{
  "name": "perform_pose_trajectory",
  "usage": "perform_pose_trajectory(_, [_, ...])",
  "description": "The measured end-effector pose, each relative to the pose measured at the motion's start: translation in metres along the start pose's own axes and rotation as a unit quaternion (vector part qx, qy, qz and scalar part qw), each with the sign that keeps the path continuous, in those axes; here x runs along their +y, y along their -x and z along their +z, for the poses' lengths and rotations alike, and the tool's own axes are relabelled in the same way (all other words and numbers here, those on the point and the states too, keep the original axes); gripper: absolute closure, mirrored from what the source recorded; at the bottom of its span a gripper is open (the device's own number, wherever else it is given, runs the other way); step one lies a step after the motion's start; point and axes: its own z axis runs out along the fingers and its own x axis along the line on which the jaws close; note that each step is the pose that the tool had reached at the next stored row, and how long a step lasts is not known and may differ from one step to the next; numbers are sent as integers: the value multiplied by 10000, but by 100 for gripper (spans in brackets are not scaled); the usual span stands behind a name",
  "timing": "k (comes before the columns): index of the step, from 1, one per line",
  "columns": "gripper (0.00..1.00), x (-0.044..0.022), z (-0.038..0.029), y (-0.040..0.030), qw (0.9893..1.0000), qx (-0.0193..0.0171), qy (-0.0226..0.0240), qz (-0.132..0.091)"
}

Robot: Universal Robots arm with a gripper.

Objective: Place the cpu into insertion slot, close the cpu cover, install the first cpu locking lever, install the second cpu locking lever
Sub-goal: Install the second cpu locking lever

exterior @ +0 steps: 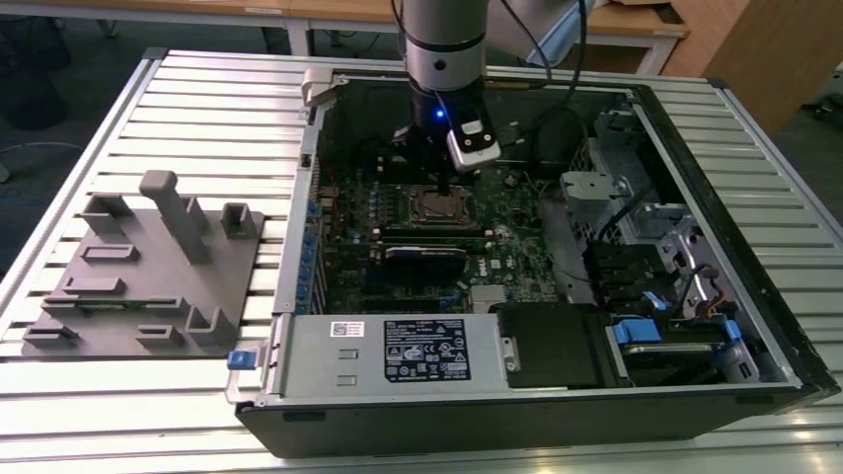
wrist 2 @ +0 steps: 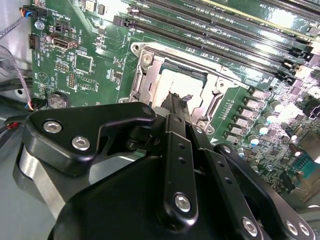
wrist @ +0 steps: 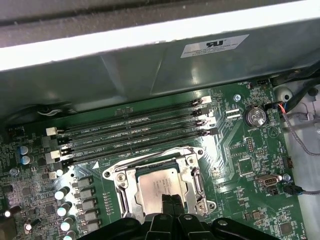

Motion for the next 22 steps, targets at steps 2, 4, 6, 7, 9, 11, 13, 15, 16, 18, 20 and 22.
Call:
perform_pose_trajectory(2, [90, 0, -4, 0, 10000, 1, -1, 0])
perform_pose_trajectory(4, [90, 0, -6, 1, 10000, 0, -1, 0])
perform_pose_trajectory(6, [90, 0, -8, 1, 10000, 0, 0, 0])
perform_pose_trajectory(7, [90, 0, -10, 1, 10000, 0, -1, 0])
perform_pose_trajectory(9, [90, 0, -13, 1, 10000, 1, -1, 0])
perform_pose_trajectory(11, [90, 1, -16, 2, 10000, 0, 0, 0])
perform_pose_trajectory(13, [90, 1, -17, 2, 10000, 0, -1, 0])
perform_pose_trajectory(15, [90, 1, -17, 2, 10000, 0, -1, 0])
perform_pose_trajectory(16, [90, 1, -20, 2, 10000, 1, -2, 0])
perform_pose_trajectory(18, [90, 1, -26, 3, 10000, 1, -2, 0])
perform_pose_trajectory(20, [90, 2, -33, 4, 10000, 0, -1, 0])
perform_pose_trajectory(22, [90, 2, -43, 5, 10000, 0, -1, 0])
